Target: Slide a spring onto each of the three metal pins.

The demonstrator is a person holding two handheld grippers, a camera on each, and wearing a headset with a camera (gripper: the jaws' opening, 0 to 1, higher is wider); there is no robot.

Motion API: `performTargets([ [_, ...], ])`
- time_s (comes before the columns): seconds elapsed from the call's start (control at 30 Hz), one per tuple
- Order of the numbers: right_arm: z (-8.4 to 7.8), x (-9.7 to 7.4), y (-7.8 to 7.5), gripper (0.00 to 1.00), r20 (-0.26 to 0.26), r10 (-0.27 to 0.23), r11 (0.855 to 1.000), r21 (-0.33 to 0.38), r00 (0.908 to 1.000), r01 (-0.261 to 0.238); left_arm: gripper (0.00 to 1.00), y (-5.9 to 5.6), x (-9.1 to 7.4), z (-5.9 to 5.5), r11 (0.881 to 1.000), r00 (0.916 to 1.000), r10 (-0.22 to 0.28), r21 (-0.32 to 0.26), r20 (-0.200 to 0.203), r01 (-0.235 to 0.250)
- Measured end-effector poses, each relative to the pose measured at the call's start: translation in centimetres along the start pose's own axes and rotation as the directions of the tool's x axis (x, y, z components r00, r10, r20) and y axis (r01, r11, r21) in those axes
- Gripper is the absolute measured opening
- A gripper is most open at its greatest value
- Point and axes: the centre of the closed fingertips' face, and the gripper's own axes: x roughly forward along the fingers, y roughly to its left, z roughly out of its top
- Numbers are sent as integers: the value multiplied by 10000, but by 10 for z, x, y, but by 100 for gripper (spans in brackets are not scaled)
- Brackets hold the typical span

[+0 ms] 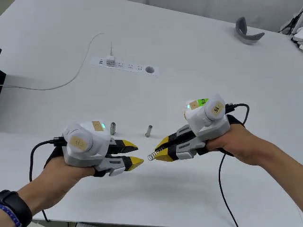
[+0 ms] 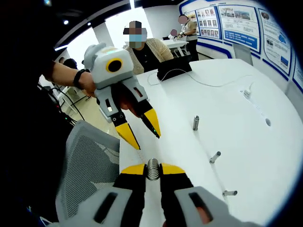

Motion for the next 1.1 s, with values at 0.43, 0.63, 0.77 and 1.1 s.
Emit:
performTargets([
  [0.43, -10, -3, -34, 12, -310, -1036, 9932, 503, 9941, 1050, 30, 20, -9, -10, 9965, 9972, 744, -372, -100, -747],
  [0.63, -11, -2, -49, 12, -434, -1361, 9887, 576, 9897, 1385, 33, 29, -12, -12, 9933, 9946, 1028, -514, -102, -1032],
  [0.77, -14, -1, -58, 12, -591, -1500, 9864, 593, 9869, 1535, 36, 33, -15, -14, 9908, 9926, 1203, -605, -151, -1210],
  [1.1, -19, 3, -78, 12, -1017, -1677, 9836, 497, 9806, 1733, 41, 42, -21, -27, 9833, 9872, 1565, -892, -312, -1587],
])
